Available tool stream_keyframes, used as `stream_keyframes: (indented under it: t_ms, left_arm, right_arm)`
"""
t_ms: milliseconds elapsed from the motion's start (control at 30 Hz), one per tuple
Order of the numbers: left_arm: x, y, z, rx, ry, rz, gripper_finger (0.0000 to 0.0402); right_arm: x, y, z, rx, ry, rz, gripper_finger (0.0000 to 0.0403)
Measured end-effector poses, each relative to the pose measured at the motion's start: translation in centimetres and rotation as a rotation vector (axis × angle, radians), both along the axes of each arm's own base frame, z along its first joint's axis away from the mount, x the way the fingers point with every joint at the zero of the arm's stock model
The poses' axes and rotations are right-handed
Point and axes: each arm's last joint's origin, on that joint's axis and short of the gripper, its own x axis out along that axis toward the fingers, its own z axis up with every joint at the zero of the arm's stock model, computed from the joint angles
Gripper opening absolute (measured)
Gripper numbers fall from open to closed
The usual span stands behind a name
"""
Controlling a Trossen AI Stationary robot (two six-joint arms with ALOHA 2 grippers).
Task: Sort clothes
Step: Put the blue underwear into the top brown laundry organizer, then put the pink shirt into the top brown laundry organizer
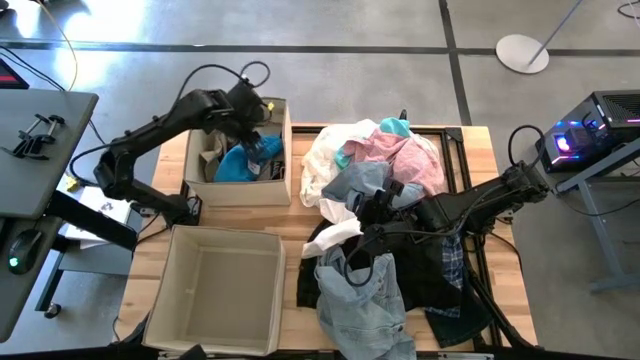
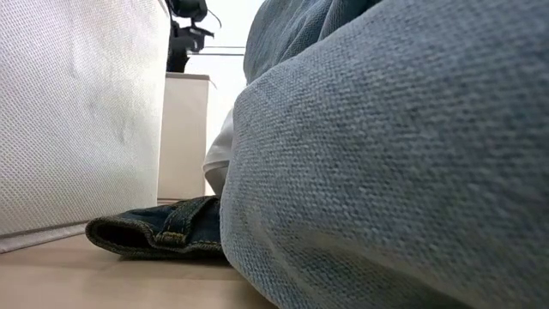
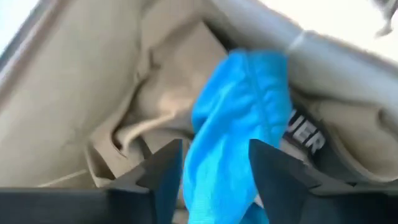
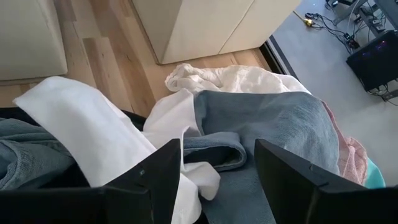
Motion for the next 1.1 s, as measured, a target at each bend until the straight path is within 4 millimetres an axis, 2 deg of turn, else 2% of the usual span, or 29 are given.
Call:
stream_keyframes:
  t_ms: [133,233,400,567,700,867,1100]
  left_arm:
    - [-0.2,-0.3,1.0,0.050,-0.075,0.009,0.0208]
    - [-0.3,-0.3,0.4,0.039,-0.044,0.033,0.0201]
    - [0.4,0.2,-2.8,-0.046,-0.001,0.045,0.0158]
    - [1.1,-0.3,-6.7,-0.171,0.073,0.022,0.0105]
    - [1.6,-0.6,-8.1,-0.171,0.138,0.016,0.0072]
    - [2.1,-1.1,-6.3,-0.092,0.112,-0.006,0.0056]
    - [1.9,-2.8,-0.5,0.024,-0.047,-0.091,0.0056]
  right_arm:
    - [0.0,0.0,0.0,-0.001,0.001,0.001,0.0195]
    - [0.0,0.0,0.0,0.000,0.000,0.001,0.0195]
    - [0.0,0.0,0.0,0.003,-0.003,-0.003,0.0195]
    - [0.0,0.0,0.0,-0.006,-0.007,-0.005,0.0195]
    - [0.0,-0.1,0.1,-0.033,-0.016,-0.017,0.0195]
    - [0.0,-0.1,0.1,-0.036,-0.017,-0.018,0.0195]
    - [0.0,0.0,0.1,-0.051,0.018,0.028,0.0195]
